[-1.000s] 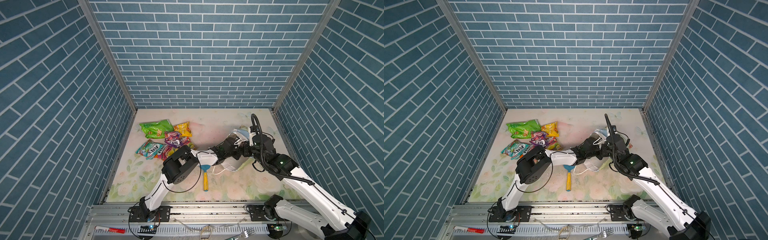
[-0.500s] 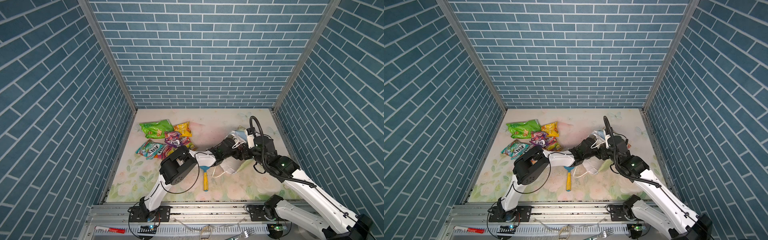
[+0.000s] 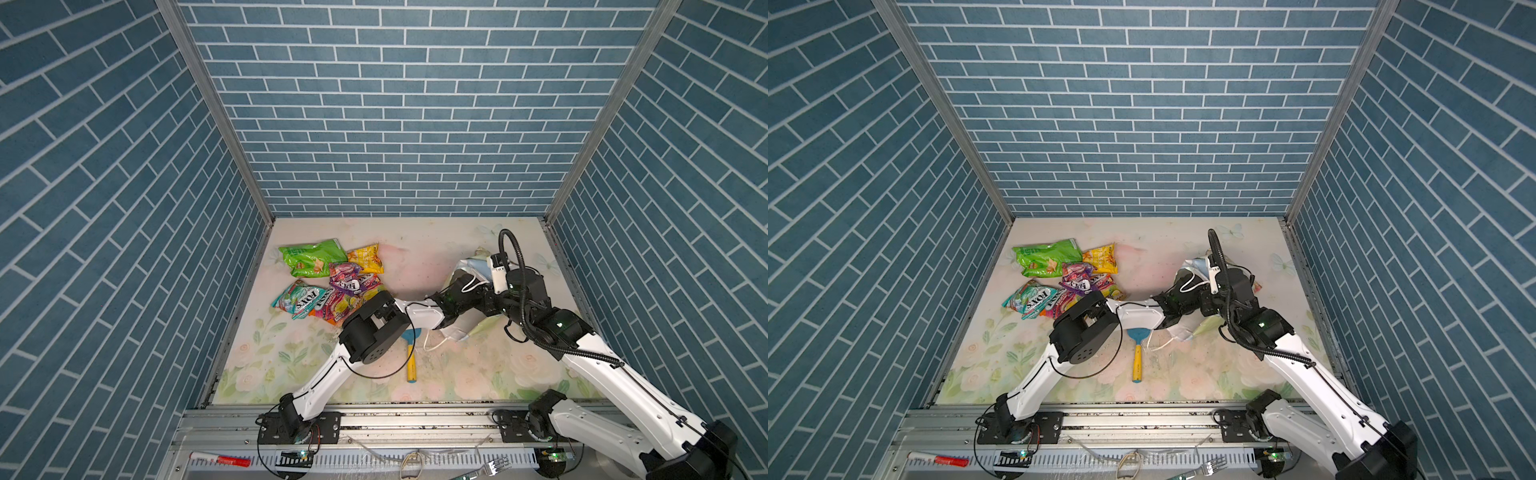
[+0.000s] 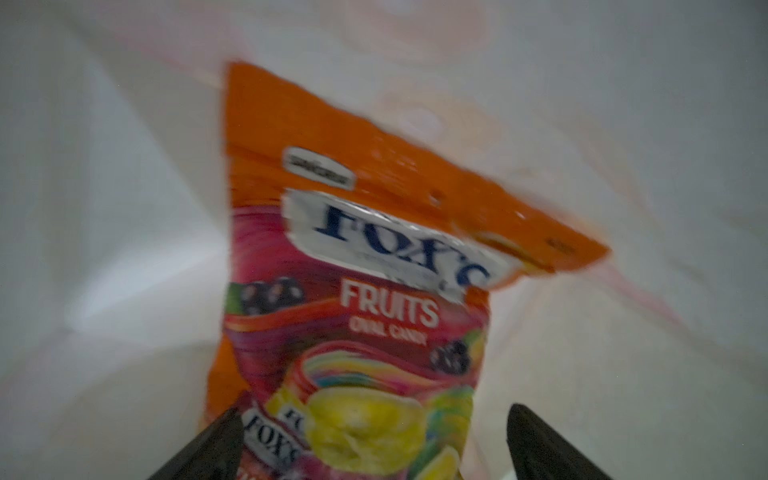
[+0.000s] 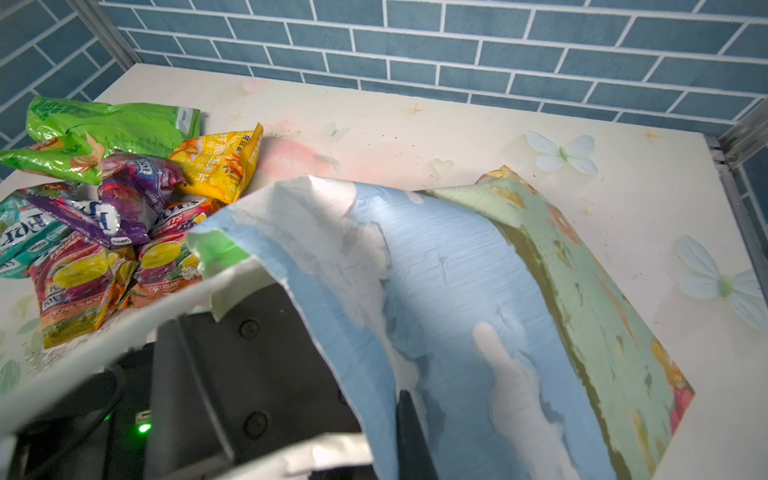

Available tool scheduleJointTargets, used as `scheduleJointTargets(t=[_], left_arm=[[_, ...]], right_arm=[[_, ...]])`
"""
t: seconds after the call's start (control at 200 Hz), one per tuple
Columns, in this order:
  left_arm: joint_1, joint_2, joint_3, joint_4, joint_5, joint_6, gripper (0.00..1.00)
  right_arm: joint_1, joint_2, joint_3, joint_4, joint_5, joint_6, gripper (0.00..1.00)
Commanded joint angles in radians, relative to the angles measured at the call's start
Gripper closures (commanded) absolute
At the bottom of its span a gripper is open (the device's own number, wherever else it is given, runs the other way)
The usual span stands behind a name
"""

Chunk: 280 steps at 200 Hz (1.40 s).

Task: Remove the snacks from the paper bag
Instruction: 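Position the left fingers around the orange Fox's bag while the right steadies the paper bag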

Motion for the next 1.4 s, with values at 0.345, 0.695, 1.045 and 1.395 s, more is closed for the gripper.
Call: scheduleJointTargets(t=[0.345, 0.695, 1.045, 1.395], left_arm=[[0.007, -0.069, -0.078, -0.003, -0.075, 0.063, 1.00], [0.008, -0.233, -0.251, 0.108, -0.079, 0.100, 1.00], [0.016, -0.262, -0.286, 0.131, -0.081, 0.086, 1.00], [0.046, -0.262, -0.278, 0.076, -0.079, -0.031, 0.26]], right_arm=[[-0.002, -0.066, -0.022, 0.000, -0.113, -0.016, 1.00], [-0.004, -0.058, -0.014, -0.038, -0.075, -0.015, 1.00], [-0.005, -0.054, -0.014, -0.039, -0.061, -0.013, 1.00], [-0.006, -0.063, -0.027, -0.023, -0.104, -0.035, 1.00]])
